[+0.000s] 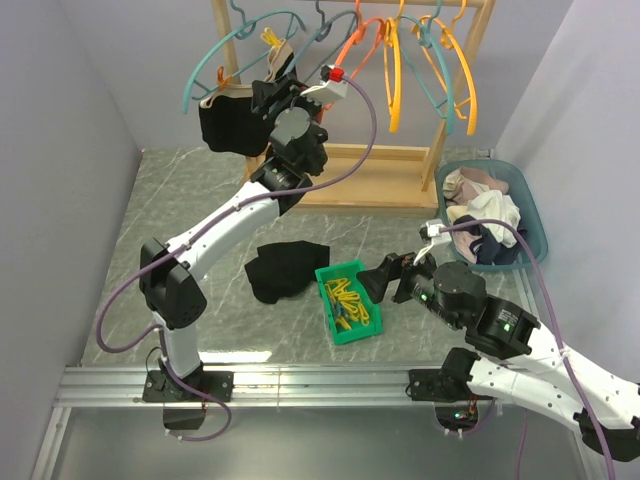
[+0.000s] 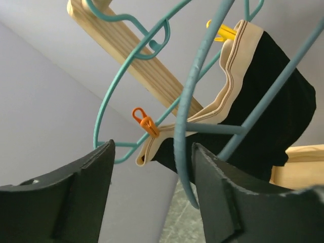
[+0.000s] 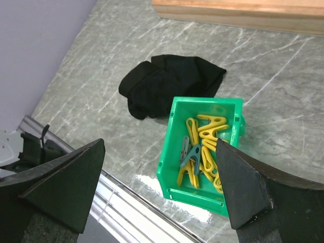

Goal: Remove the underwear clipped to the hanger
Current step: Place the hanger at the clothesline, then pick up the underwear from the center of the board.

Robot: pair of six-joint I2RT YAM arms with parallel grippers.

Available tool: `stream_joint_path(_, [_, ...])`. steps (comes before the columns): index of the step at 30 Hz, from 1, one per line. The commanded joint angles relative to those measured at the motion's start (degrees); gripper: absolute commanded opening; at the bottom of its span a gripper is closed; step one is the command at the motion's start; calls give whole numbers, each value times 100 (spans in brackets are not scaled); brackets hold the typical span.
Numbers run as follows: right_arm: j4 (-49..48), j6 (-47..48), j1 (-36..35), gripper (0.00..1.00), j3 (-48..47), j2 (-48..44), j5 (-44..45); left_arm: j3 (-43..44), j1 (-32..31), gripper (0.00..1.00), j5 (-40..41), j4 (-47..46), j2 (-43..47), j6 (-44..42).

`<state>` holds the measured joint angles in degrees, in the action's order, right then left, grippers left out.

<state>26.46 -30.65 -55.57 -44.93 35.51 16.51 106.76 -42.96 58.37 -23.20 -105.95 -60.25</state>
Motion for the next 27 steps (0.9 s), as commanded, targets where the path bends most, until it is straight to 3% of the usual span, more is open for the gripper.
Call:
stream_joint_path(1, [-229, -46, 38, 97, 28, 44, -25, 170, -55, 68, 210, 509, 478, 654])
stream_joint_path(9, [-246, -28, 46, 98, 19, 140, -78, 161, -46, 85, 790, 1036, 1216, 1610])
stream_joint_path(11, [-273, -20, 46, 98, 28, 149, -104, 170, -55, 88, 939, 1571, 1488, 1962])
stream_joint_path(15, [-360, 33, 38, 99, 54, 263, -236, -57, -46, 96, 896, 3196, 2147, 3663])
stream_joint_path(17, [-483, 86, 38, 100, 80, 325, -428, -260, -46, 99, 563, 4455, 2664, 4500])
stream_joint_path(18, [-536, 121, 46, 100, 115, 456, -543, -374, -46, 99, 379, 4821, 2859, 5383])
stream_joint_path(20, [-641, 235, 38, 100, 98, 667, -771, -925, -46, 99, -243, 5411, 3533, 5979])
stream_joint_path(21, [-720, 279, 46, 100, 55, 981, -1025, -1129, -46, 99, -482, 5553, 3755, 6660])
stream_joint_path(24, [-1097, 428, -32, 100, -103, 1867, -1579, -2008, -63, 99, -1168, 5879, 4616, 7507])
stream_joint_path(27, [-1327, 613, -524, 100, -584, 3052, -1573, -3018, -63, 99, -1835, 5757, 5557, 7957])
